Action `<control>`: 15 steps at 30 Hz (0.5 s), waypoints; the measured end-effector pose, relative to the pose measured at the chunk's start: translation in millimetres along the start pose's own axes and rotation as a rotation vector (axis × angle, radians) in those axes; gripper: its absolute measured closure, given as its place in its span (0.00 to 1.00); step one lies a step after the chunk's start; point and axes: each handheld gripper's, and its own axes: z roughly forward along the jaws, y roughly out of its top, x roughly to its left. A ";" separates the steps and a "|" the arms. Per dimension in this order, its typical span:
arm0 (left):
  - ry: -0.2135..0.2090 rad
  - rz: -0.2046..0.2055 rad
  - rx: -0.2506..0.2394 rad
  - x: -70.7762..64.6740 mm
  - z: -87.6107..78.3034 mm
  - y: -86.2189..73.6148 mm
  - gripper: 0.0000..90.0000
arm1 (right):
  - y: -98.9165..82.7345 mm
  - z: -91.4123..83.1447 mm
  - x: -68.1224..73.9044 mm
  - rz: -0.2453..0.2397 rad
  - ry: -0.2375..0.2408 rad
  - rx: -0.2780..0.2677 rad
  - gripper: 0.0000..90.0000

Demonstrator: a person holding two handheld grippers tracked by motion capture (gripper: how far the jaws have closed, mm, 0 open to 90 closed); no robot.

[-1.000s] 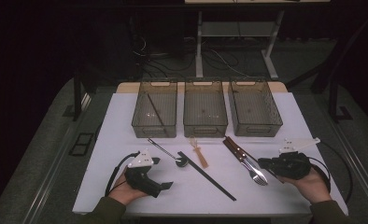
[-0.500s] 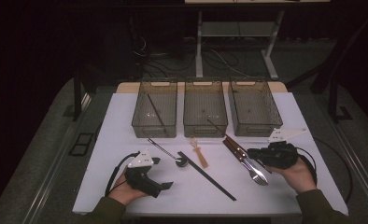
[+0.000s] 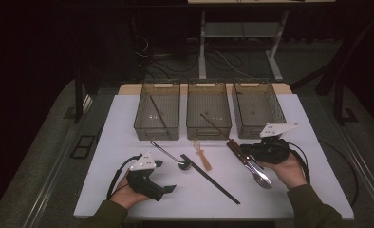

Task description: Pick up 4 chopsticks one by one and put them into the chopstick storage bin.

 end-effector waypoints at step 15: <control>-0.007 -0.001 -0.005 -0.2 -0.4 0.3 0.00 | 26.0 28.6 8.7 0.005 0.004 -0.021 0.93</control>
